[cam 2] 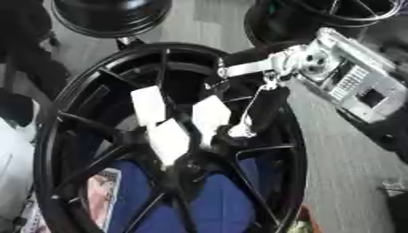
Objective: Pull the pin out of the wheel hub.
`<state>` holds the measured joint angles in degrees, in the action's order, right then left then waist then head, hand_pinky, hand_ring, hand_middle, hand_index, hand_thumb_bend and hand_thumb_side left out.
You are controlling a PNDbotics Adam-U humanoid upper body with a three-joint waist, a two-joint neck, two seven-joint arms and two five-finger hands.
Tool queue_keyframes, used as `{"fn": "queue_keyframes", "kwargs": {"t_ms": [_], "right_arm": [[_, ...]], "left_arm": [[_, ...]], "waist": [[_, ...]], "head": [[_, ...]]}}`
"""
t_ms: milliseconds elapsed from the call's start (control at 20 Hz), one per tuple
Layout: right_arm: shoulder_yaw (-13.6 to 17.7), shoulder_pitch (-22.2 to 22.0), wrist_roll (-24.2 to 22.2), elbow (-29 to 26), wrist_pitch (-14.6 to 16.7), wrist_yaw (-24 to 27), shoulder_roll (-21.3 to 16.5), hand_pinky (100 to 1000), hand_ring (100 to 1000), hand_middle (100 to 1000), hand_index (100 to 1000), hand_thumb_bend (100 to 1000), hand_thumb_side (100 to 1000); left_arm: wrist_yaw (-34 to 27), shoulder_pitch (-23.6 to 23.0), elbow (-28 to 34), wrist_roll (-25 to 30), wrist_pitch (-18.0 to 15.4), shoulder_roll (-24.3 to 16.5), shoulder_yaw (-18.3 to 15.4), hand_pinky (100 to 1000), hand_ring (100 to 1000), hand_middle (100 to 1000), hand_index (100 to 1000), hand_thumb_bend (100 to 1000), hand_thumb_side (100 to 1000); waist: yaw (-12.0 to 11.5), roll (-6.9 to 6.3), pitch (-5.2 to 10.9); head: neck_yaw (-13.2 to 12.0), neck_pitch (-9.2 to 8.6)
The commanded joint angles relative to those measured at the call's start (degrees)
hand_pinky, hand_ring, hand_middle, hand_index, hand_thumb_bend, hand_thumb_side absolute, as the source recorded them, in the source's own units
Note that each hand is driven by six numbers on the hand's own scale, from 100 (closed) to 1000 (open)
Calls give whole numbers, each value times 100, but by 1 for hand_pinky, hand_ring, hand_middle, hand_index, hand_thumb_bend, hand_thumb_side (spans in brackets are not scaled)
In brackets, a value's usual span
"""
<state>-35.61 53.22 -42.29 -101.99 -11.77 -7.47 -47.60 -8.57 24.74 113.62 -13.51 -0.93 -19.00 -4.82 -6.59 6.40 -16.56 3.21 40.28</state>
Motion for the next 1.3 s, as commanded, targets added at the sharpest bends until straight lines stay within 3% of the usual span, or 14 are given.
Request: {"fn": "queue_keyframes", "kwargs": {"t_ms": [50, 300, 500, 900, 1050, 1300], "right_arm": [[224, 152, 186, -207, -118, 85, -332, 876, 753, 560, 528, 100, 225], [603, 232, 396, -522, -427, 242, -721, 877, 755, 562, 529, 100, 249], [1095, -26, 515, -663, -675, 116, -1211, 880, 761, 577, 545, 152, 296], [2183, -1083, 1022, -181, -1033, 42, -2302, 883, 770, 608, 576, 160, 307], [2582, -1481, 1237, 96, -1129, 93, -2523, 885, 780, 629, 598, 180, 310], [3226, -2170, 1309, 741, -1347, -223, -2588, 911, 878, 789, 771, 350, 326]], "left_arm": [[-1, 41, 97, -18, 1, -54, -50, 670, 720, 495, 796, 100, 717], [24, -12, 97, -41, 19, -89, -66, 670, 720, 495, 796, 100, 716], [58, -42, 97, -59, 19, -133, -85, 671, 720, 495, 796, 100, 715], [118, -63, 97, -155, 1, -195, -170, 671, 720, 494, 796, 100, 714], [133, -74, 97, -190, 0, -210, -206, 671, 720, 493, 796, 100, 714], [155, -83, 97, -237, -11, -219, -243, 672, 720, 494, 796, 100, 713]], "waist": [[36, -39, 160], [157, -62, 223], [268, -75, 259], [525, -171, 188], [587, -201, 153], [638, -215, 140]], "head": [[-27, -18], [-107, -10], [-206, -40], [-497, -163], [-571, -172], [-670, -195]]}}
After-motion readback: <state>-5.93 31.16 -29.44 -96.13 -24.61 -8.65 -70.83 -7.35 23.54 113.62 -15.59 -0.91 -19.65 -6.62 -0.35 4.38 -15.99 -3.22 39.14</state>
